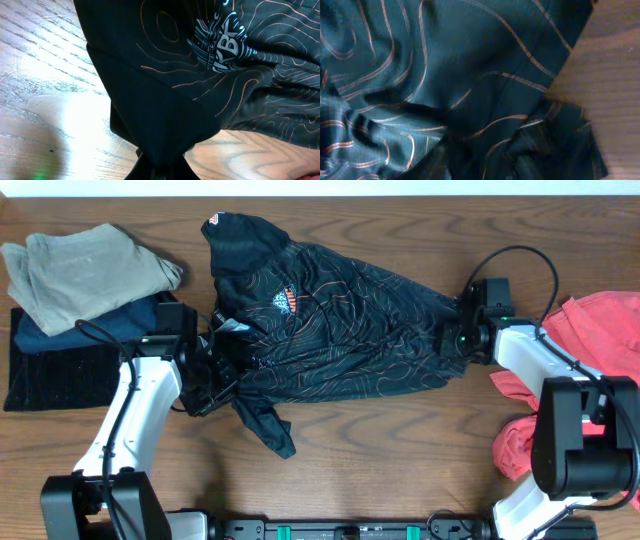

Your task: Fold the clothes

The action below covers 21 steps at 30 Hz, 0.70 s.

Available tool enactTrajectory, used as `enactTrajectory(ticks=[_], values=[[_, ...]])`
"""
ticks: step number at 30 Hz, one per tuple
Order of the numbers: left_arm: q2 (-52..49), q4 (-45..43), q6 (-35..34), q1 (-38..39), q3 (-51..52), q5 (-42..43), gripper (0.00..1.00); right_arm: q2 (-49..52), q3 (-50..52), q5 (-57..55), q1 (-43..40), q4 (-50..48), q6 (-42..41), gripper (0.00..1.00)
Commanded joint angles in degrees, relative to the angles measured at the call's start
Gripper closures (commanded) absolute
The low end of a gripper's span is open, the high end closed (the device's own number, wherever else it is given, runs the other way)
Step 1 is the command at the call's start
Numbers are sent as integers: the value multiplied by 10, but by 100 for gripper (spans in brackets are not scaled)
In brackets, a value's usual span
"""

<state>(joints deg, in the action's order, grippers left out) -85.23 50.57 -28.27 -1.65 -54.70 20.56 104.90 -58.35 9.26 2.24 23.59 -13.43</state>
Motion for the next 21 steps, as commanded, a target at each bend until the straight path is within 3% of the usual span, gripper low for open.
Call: enactTrajectory(ticks=[1, 9, 21], values=[[2, 2, 9, 1, 2, -9, 94, 18, 3, 17, 9, -11, -30, 72], [2, 2, 9, 1, 2, -9, 94, 18, 3, 17, 8, -6, -35, 60], [2, 2, 9, 1, 2, -9, 94, -40, 2, -34, 7, -2, -50, 78]])
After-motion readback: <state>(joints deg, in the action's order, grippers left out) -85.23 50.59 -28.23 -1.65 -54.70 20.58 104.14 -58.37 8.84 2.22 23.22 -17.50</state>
